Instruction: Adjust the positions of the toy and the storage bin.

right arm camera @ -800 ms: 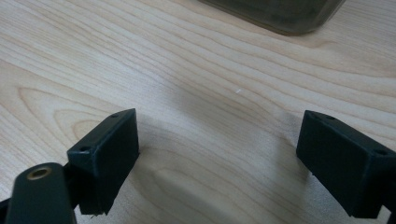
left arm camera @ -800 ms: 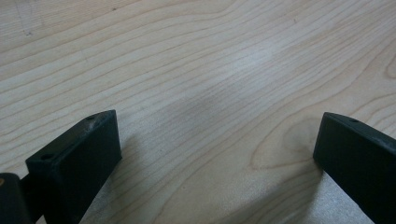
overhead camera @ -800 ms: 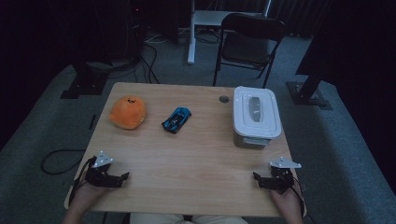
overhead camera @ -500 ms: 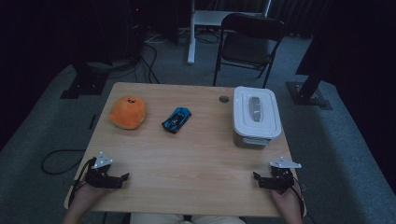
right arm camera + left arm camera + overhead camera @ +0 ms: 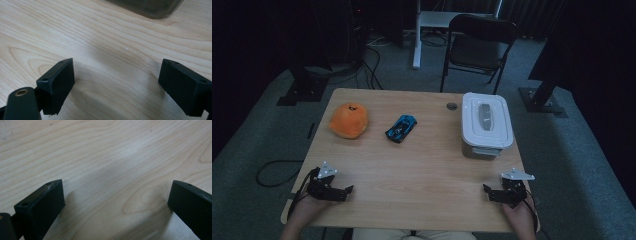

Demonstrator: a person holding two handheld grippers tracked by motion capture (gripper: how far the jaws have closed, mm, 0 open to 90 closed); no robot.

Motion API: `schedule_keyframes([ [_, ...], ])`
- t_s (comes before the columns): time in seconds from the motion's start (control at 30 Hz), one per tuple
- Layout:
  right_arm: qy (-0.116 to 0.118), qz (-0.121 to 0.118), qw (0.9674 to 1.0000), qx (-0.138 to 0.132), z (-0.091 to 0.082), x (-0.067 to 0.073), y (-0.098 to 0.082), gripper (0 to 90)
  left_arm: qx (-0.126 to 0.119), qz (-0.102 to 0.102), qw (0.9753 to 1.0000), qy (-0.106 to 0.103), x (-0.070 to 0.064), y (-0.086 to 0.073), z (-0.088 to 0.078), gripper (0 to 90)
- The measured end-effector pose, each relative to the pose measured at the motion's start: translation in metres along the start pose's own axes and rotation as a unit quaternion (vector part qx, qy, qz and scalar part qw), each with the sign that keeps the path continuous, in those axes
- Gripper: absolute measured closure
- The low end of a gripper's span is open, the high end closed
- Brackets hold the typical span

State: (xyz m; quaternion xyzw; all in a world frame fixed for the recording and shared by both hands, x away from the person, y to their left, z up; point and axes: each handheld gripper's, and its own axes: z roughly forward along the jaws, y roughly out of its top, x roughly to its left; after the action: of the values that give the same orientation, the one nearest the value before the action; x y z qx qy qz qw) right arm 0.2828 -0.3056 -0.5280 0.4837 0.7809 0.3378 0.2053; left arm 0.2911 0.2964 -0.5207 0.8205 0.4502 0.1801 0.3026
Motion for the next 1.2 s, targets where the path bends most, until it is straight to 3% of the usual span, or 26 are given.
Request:
schedule_keyframes([
  [0.13, 0.0, 0.0, 1.0, 0.0, 0.0, 0.0, 0.0, 12.8, -0.001, -0.004, 1.0, 0.0, -0.001, 0.001, 0.002, 1.4],
  [0.27, 0.0, 0.0, 1.0, 0.0, 0.0, 0.0, 0.0, 12.7, 0.007, 0.006, 0.9999, -0.007, -0.005, 0.007, 0.003, 1.4],
  [0.33, 0.0, 0.0, 1.0, 0.0, 0.0, 0.0, 0.0, 12.7, 0.007, 0.011, 0.9999, -0.001, -0.006, 0.012, 0.005, 1.4],
  [0.53, 0.0, 0.0, 1.0, 0.0, 0.0, 0.0, 0.0, 12.7, 0.003, 0.012, 0.9997, -0.02, -0.009, 0.025, 0.012, 1.4],
  [1.2, -0.002, 0.002, 1.0, 0.0, 0.0, 0.0, 0.0, 12.7, 0.004, 0.045, 0.9984, -0.034, -0.028, 0.075, 0.035, 1.4],
])
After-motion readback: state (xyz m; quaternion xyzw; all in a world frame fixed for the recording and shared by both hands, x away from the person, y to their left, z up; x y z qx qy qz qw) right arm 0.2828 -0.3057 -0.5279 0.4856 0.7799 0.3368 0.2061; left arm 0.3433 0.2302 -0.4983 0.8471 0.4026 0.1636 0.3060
